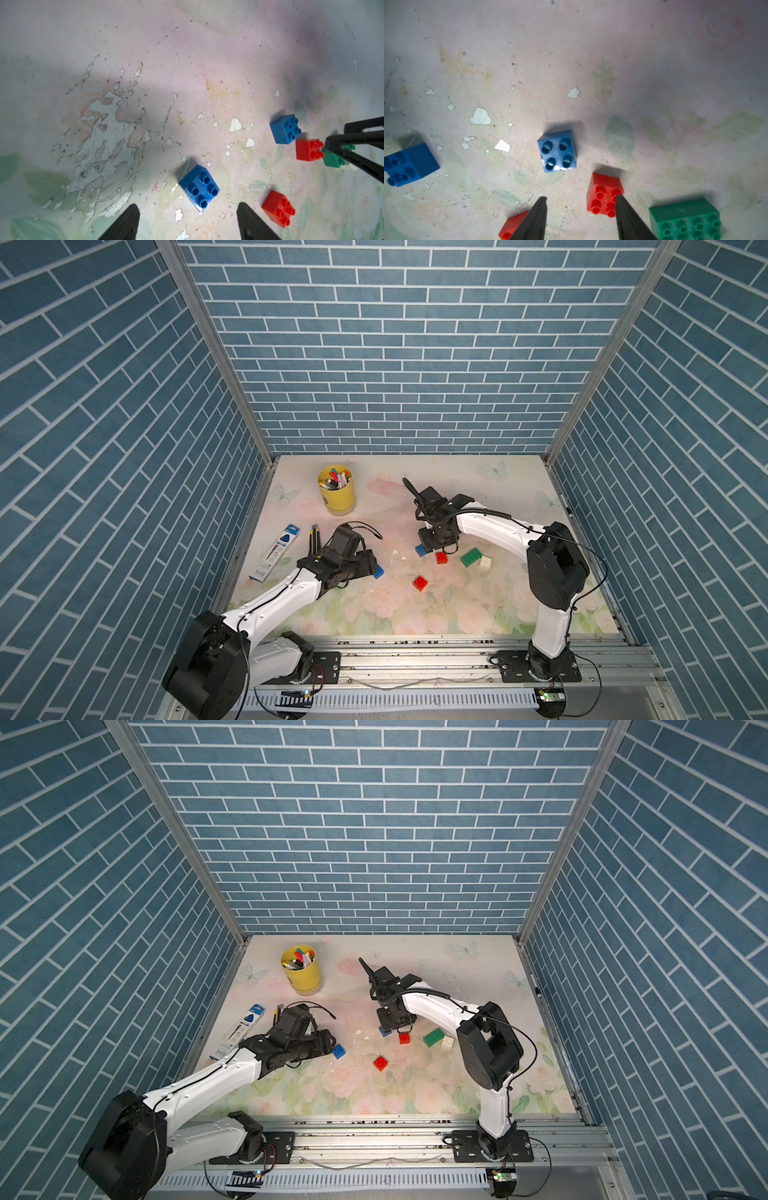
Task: Assemble the letter y with lego
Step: Move the lego brick at the center of the board, then pick up the lego brick from the center of the board.
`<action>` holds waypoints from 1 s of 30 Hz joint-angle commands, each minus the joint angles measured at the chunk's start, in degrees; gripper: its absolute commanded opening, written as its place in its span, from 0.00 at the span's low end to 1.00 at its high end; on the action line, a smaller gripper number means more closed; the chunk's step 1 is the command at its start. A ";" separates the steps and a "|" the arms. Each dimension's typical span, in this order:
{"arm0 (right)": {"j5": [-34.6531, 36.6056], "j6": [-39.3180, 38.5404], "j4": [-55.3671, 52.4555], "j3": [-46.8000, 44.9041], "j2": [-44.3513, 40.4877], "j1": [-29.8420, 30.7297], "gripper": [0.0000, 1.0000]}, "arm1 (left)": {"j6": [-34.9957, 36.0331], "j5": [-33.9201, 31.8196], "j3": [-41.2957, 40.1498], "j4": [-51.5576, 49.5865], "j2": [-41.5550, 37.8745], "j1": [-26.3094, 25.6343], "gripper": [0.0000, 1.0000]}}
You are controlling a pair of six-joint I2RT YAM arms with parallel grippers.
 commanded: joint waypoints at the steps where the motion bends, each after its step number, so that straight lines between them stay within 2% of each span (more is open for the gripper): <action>1: 0.15 3.29 -1.10 -3.53 -1.52 -1.35 0.55 | 1.82 -0.16 1.68 0.65 0.34 -1.50 0.77; 12: -4.40 3.82 2.32 -6.47 0.75 -1.92 0.55 | 2.73 -1.83 4.70 -0.01 3.74 -5.03 0.77; 18: -4.74 3.73 3.27 -6.90 2.35 -3.11 0.50 | 2.62 -2.54 4.89 -0.27 4.12 -5.46 0.77; 30: -4.02 1.80 2.87 -7.44 0.34 -3.17 0.31 | 2.77 -2.89 5.20 -0.19 5.66 -6.01 0.77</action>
